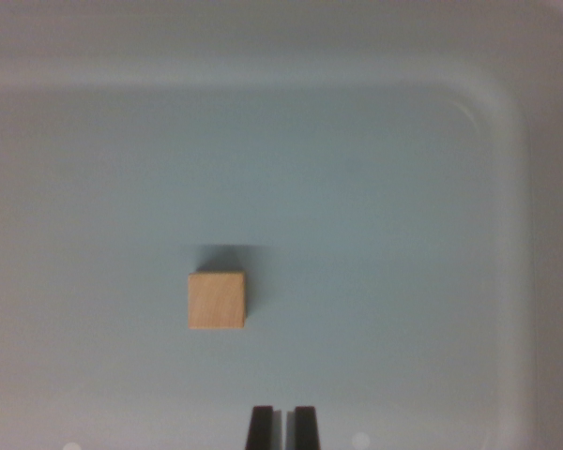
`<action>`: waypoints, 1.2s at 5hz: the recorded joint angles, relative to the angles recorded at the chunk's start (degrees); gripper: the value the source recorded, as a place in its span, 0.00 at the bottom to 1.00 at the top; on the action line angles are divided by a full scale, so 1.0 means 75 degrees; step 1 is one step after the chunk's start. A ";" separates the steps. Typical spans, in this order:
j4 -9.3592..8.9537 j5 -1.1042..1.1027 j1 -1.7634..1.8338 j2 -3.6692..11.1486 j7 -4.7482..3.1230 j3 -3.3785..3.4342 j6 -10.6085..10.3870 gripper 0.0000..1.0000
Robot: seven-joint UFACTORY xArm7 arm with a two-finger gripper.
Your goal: Push wooden cube
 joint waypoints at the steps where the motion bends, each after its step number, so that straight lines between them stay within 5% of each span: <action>1: 0.0000 0.0000 0.0000 0.0000 0.0000 0.0000 0.0000 0.00; 6: -0.0223 0.0002 0.0013 0.0054 0.0008 0.0008 -0.0250 0.00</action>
